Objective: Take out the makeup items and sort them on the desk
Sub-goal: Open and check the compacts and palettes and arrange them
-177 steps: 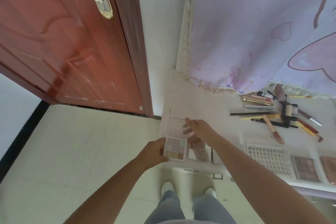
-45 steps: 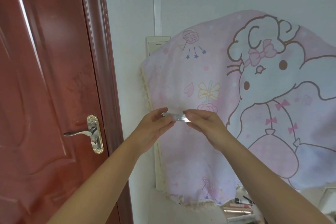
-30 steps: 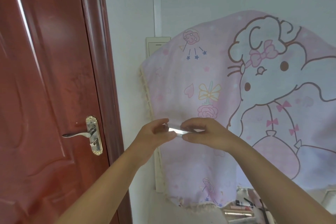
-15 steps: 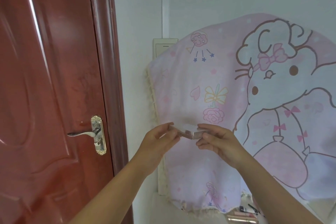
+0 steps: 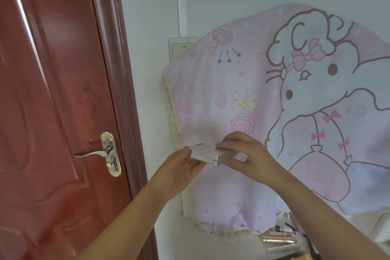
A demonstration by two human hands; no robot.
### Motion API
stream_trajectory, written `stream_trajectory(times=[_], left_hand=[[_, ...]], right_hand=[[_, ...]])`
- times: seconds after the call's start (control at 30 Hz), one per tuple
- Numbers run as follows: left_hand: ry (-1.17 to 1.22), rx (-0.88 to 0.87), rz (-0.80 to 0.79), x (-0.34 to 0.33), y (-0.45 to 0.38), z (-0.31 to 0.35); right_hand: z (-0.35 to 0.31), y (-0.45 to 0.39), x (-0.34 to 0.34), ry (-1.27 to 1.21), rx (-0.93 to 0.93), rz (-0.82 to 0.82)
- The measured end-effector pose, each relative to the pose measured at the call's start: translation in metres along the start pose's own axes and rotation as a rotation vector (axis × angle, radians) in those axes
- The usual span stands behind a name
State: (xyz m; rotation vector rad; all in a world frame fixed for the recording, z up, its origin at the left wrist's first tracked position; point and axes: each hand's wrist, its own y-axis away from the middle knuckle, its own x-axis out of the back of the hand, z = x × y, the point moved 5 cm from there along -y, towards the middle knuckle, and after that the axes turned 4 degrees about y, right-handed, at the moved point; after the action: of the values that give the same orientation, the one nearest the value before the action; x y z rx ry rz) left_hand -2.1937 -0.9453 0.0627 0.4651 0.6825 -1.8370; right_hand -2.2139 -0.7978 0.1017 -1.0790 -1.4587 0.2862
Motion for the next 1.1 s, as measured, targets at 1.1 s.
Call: stream_trajectory(times=[1.1], left_hand=[[-0.903,-0.263,0.288,0.004,0.004,0.002]], right_hand=[[0.028,0.024,-0.025,-0.710,-0.629,-0.124]])
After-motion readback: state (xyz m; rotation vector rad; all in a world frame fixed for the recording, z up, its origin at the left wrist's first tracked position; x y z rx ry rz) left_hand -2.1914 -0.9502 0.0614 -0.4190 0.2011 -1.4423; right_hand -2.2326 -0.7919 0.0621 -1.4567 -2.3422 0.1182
